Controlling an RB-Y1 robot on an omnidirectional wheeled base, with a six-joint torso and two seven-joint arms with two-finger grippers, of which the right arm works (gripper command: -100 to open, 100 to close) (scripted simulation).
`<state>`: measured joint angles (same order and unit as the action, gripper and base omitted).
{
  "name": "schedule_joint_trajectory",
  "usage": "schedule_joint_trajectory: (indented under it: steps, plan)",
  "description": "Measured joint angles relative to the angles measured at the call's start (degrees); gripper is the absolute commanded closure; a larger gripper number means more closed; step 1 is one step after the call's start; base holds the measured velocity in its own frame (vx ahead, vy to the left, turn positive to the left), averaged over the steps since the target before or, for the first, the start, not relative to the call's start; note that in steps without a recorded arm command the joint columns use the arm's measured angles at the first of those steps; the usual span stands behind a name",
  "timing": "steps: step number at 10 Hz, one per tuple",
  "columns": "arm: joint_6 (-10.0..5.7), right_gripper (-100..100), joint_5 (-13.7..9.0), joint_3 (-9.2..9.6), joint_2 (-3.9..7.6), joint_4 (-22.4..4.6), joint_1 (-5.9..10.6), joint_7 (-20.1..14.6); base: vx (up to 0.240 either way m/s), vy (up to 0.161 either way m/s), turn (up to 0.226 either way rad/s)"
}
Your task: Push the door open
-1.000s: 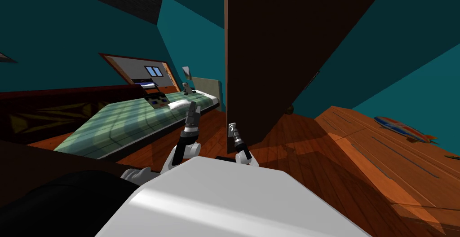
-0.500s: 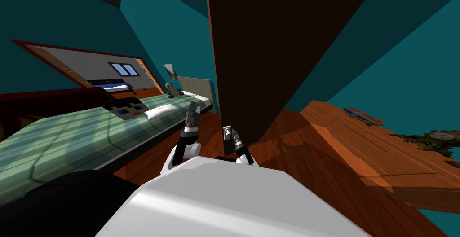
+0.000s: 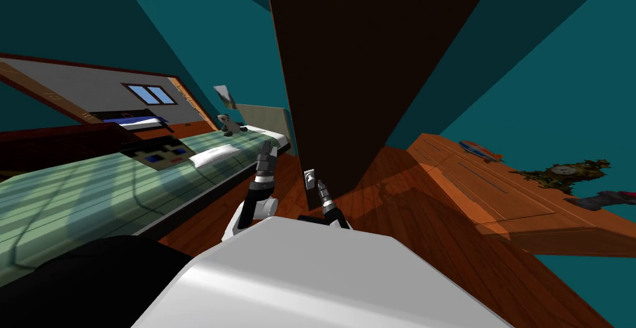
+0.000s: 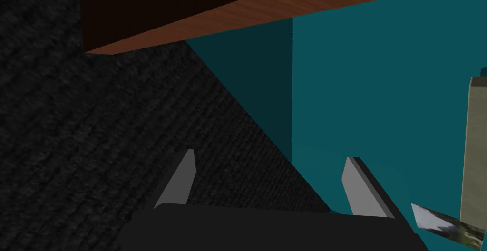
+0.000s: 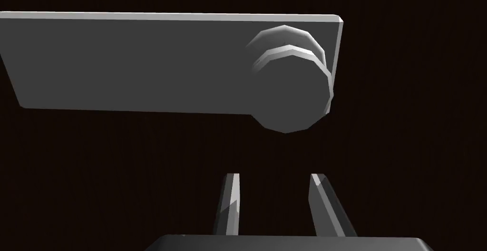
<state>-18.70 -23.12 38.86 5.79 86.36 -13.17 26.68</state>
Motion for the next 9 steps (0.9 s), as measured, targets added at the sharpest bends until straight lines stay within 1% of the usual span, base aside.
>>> schedule_joint_trajectory:
  steps: [1, 2, 3, 4, 6, 8, 9]
  plan:
    - [-0.19, -100, -0.05, 0.95, -0.24, 0.29, -0.73, 0.4, -0.26, -0.077, -0.044]
    - [-0.24, -100, -0.12, 2.15, -0.15, 1.54, -2.13, 0.96, -0.247, -0.093, -0.036]
    - [-0.16, -100, -0.27, 3.04, -0.15, 2.36, -2.93, 1.38, -0.104, -0.044, 0.001]
    - [-0.13, -100, -0.29, 3.14, -0.14, 2.42, -3.02, 1.45, 0.105, 0.047, 0.038]
    - [-0.63, -100, 0.44, 3.0, -0.95, 0.9, -2.69, 1.74, 0.187, 0.065, 0.019]
    - [-1.3, -100, 1.13, 2.91, -2.1, -0.65, -2.32, 1.97, 0.226, 0.117, 0.026]
    - [-1.5, -100, 1.47, 2.79, -2.89, -1.28, -2.13, 2.08, 0.194, 0.096, 0.022]
